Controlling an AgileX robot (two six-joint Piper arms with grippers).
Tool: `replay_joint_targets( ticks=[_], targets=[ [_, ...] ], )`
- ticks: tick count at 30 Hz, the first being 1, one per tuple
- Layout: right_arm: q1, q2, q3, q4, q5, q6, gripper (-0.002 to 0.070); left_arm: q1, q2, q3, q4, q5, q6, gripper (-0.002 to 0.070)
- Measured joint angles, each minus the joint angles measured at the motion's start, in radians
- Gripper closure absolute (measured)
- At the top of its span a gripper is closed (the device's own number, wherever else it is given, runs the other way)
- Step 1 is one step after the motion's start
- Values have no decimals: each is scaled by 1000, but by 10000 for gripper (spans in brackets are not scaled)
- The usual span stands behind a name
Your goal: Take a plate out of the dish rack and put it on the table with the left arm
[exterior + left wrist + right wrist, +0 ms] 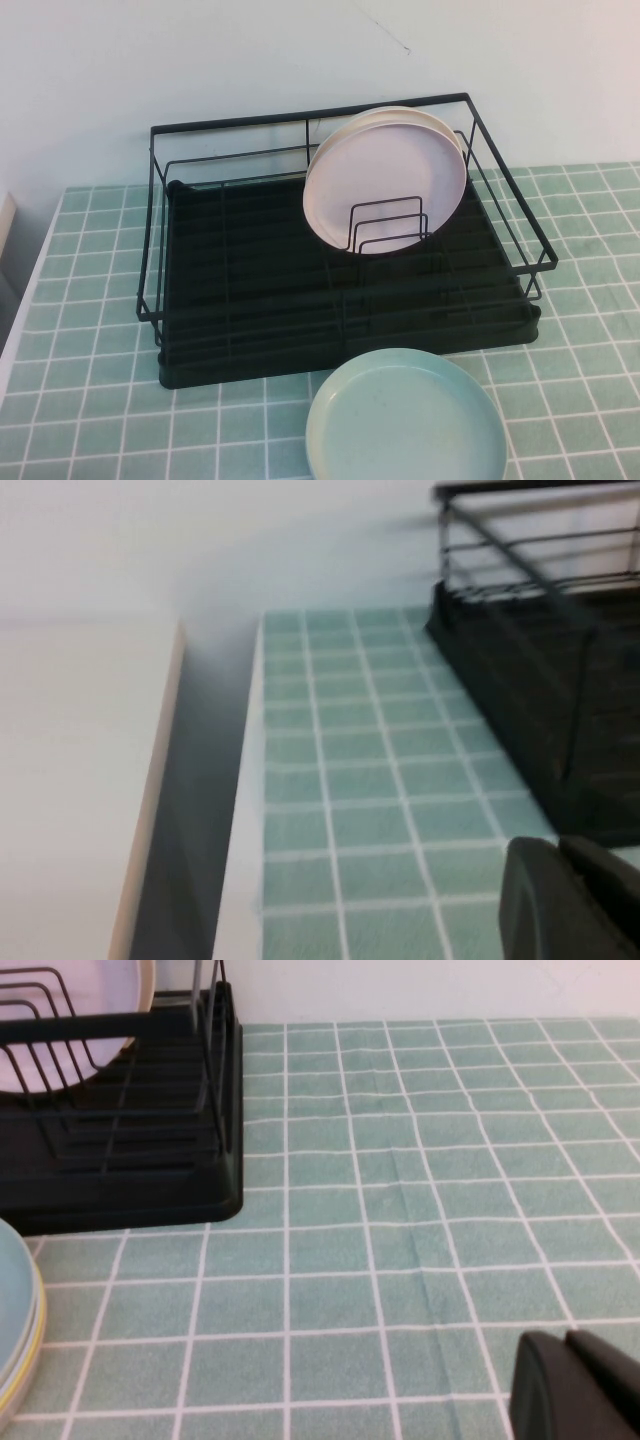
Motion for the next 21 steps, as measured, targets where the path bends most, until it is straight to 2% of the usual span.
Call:
replay_joint_targets(
  ticks=[3,6,21],
  targets=[
    [0,0,0,0,0,0,678,50,-21,60,-6,2,-31,677],
    [0,0,0,0,0,0,678,67,-23,63,-6,17,-43,677],
    [0,0,0,0,0,0,678,69,-26,59,-69,41,-50,677]
  ],
)
